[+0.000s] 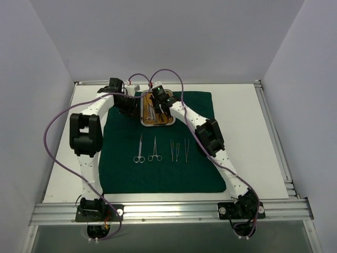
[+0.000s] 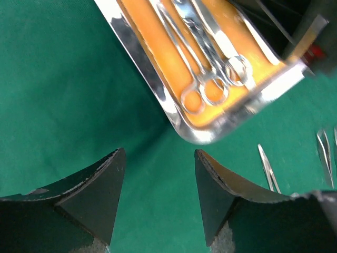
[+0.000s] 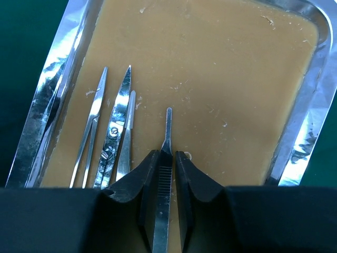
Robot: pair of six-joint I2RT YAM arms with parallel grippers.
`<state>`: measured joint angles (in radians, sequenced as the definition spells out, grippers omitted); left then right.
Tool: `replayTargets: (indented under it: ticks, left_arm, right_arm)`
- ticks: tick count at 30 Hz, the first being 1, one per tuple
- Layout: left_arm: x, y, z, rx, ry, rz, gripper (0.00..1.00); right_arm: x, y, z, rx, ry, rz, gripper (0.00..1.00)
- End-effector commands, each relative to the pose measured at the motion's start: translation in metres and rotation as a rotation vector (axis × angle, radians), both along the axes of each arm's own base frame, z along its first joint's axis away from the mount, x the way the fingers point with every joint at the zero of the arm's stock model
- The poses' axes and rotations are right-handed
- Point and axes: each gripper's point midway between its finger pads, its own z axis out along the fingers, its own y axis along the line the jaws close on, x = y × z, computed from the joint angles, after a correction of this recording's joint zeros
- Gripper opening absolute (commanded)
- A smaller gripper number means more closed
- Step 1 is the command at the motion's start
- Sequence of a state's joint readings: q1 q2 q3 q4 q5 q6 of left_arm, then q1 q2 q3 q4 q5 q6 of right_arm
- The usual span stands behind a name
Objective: Open and lay out the surgical kit
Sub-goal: Pick up the medical item from the container.
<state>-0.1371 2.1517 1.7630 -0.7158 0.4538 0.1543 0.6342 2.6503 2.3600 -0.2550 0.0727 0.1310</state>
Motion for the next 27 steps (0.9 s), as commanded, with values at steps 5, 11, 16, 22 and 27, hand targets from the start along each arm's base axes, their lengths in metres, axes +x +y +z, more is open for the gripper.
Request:
replayTargets:
  ticks: [5, 11, 16, 22, 27]
  left_arm:
    - [0.037, -0.012, -0.014, -0.019, -0.003, 0.067, 0.63]
    - [0.041, -0.020, -0.034, -0.031, 0.018, 0.066, 0.58]
    - [0.043, -0.028, -0.043, -0.044, 0.049, 0.055, 0.54]
    - [0.046, -0.030, -0.047, -0.040, 0.046, 0.049, 0.43]
    - [0.046, -0.030, -0.048, -0.043, 0.045, 0.045, 0.37]
  right_arm:
    - [-0.027, -0.015, -0.042, -0.092, 0.116, -0.003, 0.04]
    - [-0.027, -0.005, -0.031, 0.032, 0.131, 0.020, 0.00]
    - [-0.022, 0.002, -0.017, 0.142, 0.142, 0.034, 0.00]
    - [-0.015, 0.013, 0.002, 0.352, 0.169, 0.058, 0.00]
    - [-0.018, 0.017, 0.000, 0.431, 0.207, 0.073, 0.00]
